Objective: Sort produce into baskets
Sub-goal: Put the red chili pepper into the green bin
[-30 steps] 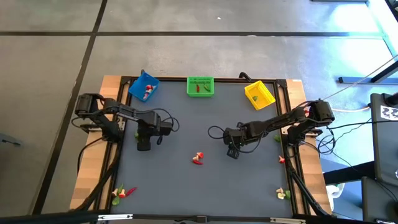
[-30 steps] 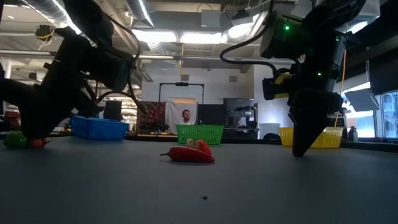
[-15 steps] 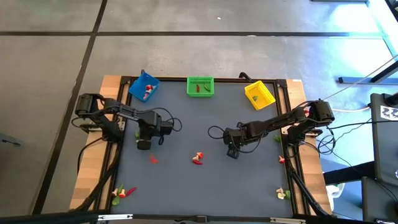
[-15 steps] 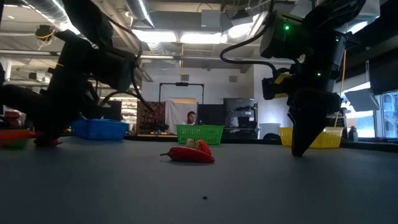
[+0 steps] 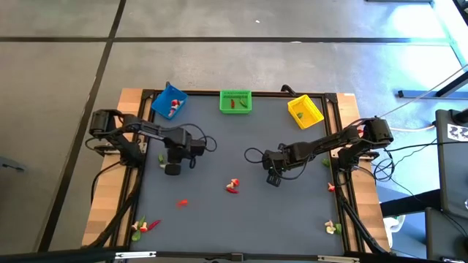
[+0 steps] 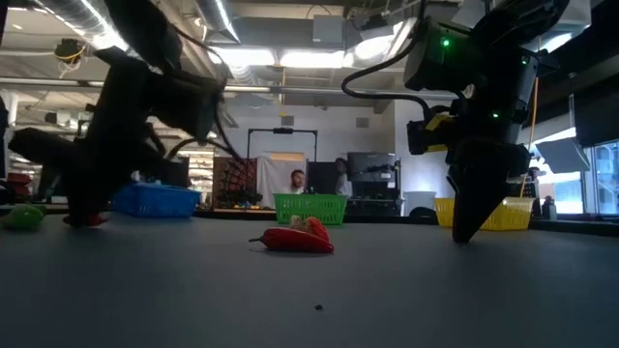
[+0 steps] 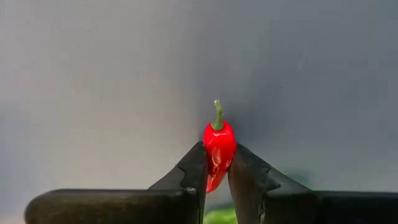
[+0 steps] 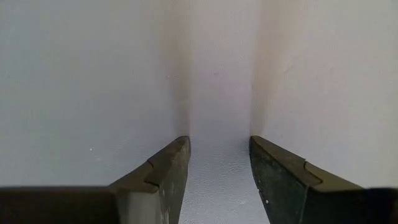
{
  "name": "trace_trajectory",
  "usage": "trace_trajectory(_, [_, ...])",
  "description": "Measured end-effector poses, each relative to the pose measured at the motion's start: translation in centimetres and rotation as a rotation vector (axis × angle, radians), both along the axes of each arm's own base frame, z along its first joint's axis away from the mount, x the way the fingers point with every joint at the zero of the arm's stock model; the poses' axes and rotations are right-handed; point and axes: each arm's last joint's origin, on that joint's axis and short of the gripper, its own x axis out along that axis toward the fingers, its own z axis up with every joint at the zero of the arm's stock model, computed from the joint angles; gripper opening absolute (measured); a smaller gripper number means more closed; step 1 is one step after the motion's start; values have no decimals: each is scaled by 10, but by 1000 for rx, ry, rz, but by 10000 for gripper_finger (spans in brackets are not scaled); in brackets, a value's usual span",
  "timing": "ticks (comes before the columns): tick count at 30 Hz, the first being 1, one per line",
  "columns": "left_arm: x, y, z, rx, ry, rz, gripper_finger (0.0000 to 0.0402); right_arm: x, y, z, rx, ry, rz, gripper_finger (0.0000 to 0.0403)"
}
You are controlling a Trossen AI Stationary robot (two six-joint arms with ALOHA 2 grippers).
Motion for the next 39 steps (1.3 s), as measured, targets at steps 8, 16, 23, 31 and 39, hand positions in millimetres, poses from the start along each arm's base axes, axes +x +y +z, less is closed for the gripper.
trace_trajectory(8, [15, 1, 24, 12, -140, -9, 48, 0, 0, 0, 0, 0, 0, 175])
trace_trajectory(16, [33, 6, 53, 49, -373, -27, 49, 0, 0, 0, 0, 0, 0, 175])
trace_trajectory(23, [51, 24, 71, 106, -678, 29, 56, 0, 0, 0, 1, -4, 0, 175])
trace_trajectory(31, [70, 52, 87, 191, -972, 107, 58, 3, 0, 0, -7, -29, -3, 175])
trace_trajectory(39, [79, 81, 104, 286, -1210, 180, 58, 8, 0, 1, -16, -83, -8, 175])
